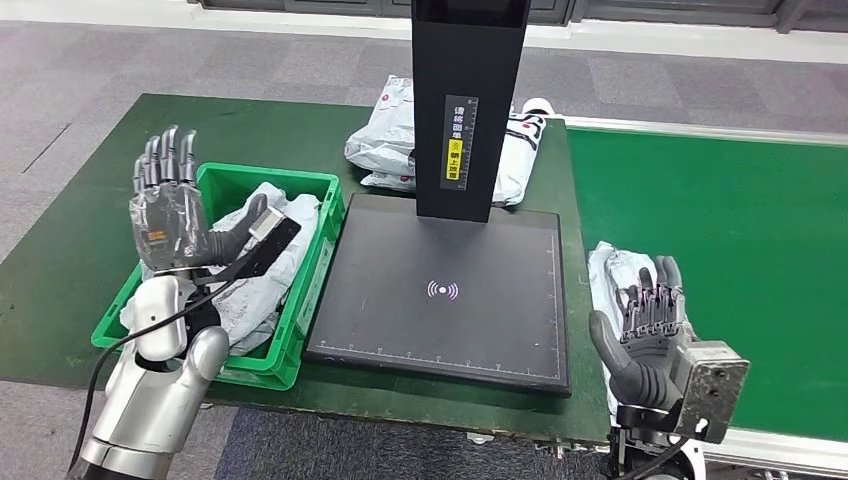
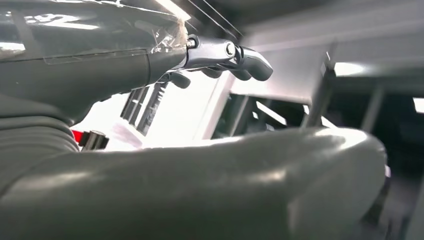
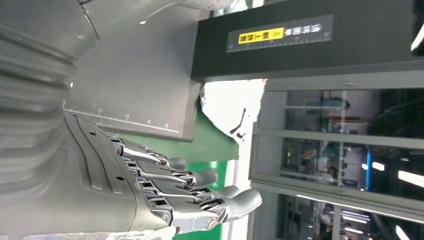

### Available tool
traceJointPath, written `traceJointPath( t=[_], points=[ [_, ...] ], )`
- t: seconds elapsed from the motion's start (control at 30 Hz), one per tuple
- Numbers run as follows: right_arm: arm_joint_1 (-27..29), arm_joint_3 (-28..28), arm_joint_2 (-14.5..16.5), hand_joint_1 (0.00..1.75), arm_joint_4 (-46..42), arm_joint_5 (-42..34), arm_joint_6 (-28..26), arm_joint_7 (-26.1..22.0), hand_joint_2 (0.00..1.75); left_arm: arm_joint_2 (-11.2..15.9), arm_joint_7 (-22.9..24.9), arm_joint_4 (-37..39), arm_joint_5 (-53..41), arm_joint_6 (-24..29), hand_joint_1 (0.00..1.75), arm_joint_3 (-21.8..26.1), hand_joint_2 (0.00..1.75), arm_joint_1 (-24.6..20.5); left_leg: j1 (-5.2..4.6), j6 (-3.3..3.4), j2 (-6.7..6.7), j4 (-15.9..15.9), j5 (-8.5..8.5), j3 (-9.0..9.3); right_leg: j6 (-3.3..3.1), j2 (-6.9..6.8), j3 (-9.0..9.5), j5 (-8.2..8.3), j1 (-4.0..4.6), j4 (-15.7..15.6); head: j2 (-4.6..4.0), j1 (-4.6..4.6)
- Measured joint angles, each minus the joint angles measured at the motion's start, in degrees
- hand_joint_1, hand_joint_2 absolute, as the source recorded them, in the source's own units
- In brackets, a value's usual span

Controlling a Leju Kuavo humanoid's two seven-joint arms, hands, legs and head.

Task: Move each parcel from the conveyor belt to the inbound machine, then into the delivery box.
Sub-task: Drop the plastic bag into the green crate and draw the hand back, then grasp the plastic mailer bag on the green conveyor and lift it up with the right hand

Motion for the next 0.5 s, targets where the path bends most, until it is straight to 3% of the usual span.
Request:
traceJointPath(
  t=[0.13, 0.3, 0.43, 0.5],
  points=[
    [-1.69, -0.14, -1.04, 0.00, 3.38, 7.09, -2.16, 4.06, 1.75, -1.00, -3.35, -2.95, 5.31, 3.72, 0.00, 2.19, 0.00, 1.08, 0.00, 0.00, -0.02, 0.00, 0.00, 0.00, 0.00, -0.01, 0.02, 0.00, -0.01, -0.01, 0.00, 0.00],
    [-2.58, -0.17, -1.95, 0.00, 5.72, 8.35, -2.49, 4.56, 1.75, -1.80, -4.06, -5.20, 6.48, 3.76, 0.00, 3.20, 0.00, 1.95, -0.01, 0.00, -0.02, 0.00, 0.00, 0.00, 0.00, -0.01, 0.02, 0.00, -0.01, -0.01, 0.00, 0.01],
    [-2.75, -0.21, -2.36, 0.00, 6.58, 9.78, -3.04, 5.68, 1.75, -2.15, -5.13, -6.01, 8.07, 3.62, 0.00, 3.52, 1.75, 2.30, -0.01, -0.01, -0.01, 0.00, -0.01, 0.01, 0.00, -0.01, 0.00, 0.00, 0.00, -0.01, 0.00, 0.00],
    [-2.85, -0.68, -2.62, 0.00, 6.98, 16.28, -4.82, 10.34, 1.75, -2.70, -9.41, -6.70, 15.31, 2.67, 0.00, 3.54, 1.75, 2.77, -0.01, -0.01, -0.01, 0.00, -0.01, 0.01, 0.00, -0.01, 0.00, 0.00, 0.00, -0.02, 0.00, 0.00]
  ],
)
